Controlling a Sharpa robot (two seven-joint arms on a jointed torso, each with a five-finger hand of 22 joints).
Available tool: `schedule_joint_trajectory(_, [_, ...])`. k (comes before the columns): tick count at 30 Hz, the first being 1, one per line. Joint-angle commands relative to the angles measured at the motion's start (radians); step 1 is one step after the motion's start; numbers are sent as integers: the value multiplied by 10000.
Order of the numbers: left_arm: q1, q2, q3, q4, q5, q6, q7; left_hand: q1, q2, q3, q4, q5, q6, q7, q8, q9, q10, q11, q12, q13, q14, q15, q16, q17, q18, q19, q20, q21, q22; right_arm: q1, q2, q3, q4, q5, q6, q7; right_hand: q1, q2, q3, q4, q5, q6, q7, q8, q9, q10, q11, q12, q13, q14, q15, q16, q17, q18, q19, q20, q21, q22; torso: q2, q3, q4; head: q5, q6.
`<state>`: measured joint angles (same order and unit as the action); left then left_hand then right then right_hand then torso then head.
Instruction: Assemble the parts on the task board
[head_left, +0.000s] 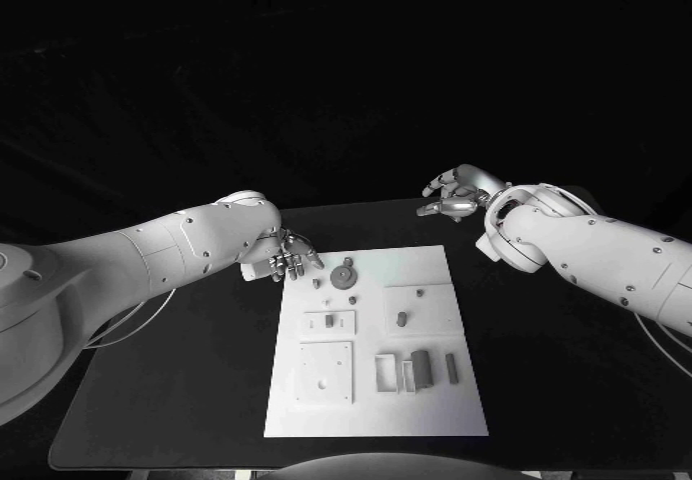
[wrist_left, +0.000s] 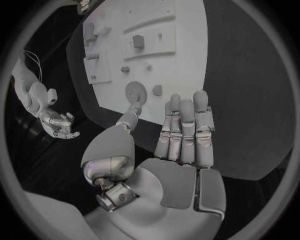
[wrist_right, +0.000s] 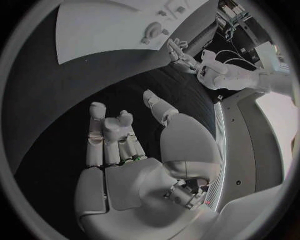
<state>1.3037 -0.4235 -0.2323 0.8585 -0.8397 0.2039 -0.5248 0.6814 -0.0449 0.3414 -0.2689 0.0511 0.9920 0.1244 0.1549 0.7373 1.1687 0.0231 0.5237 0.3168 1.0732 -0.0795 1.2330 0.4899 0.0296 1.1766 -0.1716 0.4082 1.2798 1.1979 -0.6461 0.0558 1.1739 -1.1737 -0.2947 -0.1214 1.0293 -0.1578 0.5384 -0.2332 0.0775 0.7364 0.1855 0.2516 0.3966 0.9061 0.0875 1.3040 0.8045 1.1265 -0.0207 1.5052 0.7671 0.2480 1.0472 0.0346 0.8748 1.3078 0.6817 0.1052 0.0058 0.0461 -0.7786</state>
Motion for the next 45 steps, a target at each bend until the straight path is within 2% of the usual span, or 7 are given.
schedule_joint_trajectory(1, [-22, 62, 0, -76, -153, 278, 223, -70, -30, 1, 59, -10, 55, -27, 41, -12, 182, -53, 58, 59, -1, -79, 171, 88, 374, 96, -54, 108, 124, -3, 28, 5, 23, -40, 73, 86, -87, 30, -4, 65, 34, 17, 177, 68, -8, -73, 25, 42, -9, -52, 25, 56, -9, 138, 4, -76, -38, 178, -15, -6, 27, -26, 0])
schedule_joint_trajectory(6, [-64, 177, -1, -116, -83, 486, 279, -145, 60, 26, 106, -5, 158, -91, 122, -24, 347, -126, 90, 179, 34, -157, 406, 212, 374, 177, -143, 275, 362, -3, 35, 5, 9, -40, 70, 85, -85, 32, -4, 64, 33, 15, 177, 68, -9, -73, 25, 43, -11, -51, 25, 56, -10, 138, 4, -77, -38, 178, -12, -18, 31, -16, 10])
schedule_joint_trajectory(11, [-132, 291, -6, -206, -81, 600, 288, -38, 358, 132, 87, 50, 314, -164, 220, -35, 507, -200, 124, 292, 120, -232, 576, 290, 368, 276, -214, 418, 508, -4, 47, 5, 11, -40, 75, 86, -83, 35, -4, 63, 33, 13, 177, 68, -9, -73, 25, 45, -12, -51, 25, 57, -10, 138, 4, -77, -38, 179, -7, -25, 27, -16, 10])
schedule_joint_trajectory(13, [-176, 336, -13, -274, -81, 567, 285, 117, 173, 690, 482, 13, 383, -186, 262, -89, 589, -244, 107, 407, 163, -262, 672, 320, 333, 352, -266, 549, 513, -4, 46, 5, 21, -40, 75, 84, -83, 36, -4, 62, 33, 12, 177, 68, -9, -73, 25, 46, -12, -51, 25, 57, -10, 138, 5, -78, -38, 179, -8, -21, 28, -17, 2])
schedule_joint_trajectory(16, [-245, 372, -16, -350, -81, 478, 300, 157, 280, 803, 531, 5, 387, -190, 271, -103, 595, -230, 94, 441, 164, -267, 690, 324, 321, 343, -275, 585, 522, -4, 46, 5, 29, -40, 82, 83, -83, 36, -4, 61, 33, 11, 177, 68, -10, -73, 25, 47, -13, -50, 25, 58, -11, 138, 5, -78, -38, 179, -8, -18, 32, -22, -1])
schedule_joint_trajectory(34, [-419, 480, -17, -556, -47, 151, 407, 363, 443, 981, 419, 15, 398, -195, 299, -133, 627, -238, 83, 540, 187, -276, 734, 328, 299, 341, -298, 696, 525, -5, 33, 5, 64, -40, 86, 74, -83, 39, -8, 58, 32, 5, 178, 68, -12, -73, 26, 55, -19, -48, 25, 60, -13, 138, 6, -80, -37, 179, -11, -10, 26, -66, -7])
schedule_joint_trajectory(45, [-457, 583, -18, -701, -39, 37, 411, 670, 776, 1145, 159, 12, 433, -200, 353, -158, 631, -239, 48, 645, 192, -277, 754, 316, 271, 314, -305, 794, 519, -5, 38, 5, 87, -41, 92, 67, -85, 41, -10, 59, 32, 3, 179, 69, -13, -74, 26, 58, -22, -48, 26, 61, -14, 138, 6, -80, -37, 180, -17, -8, 31, -57, -14])
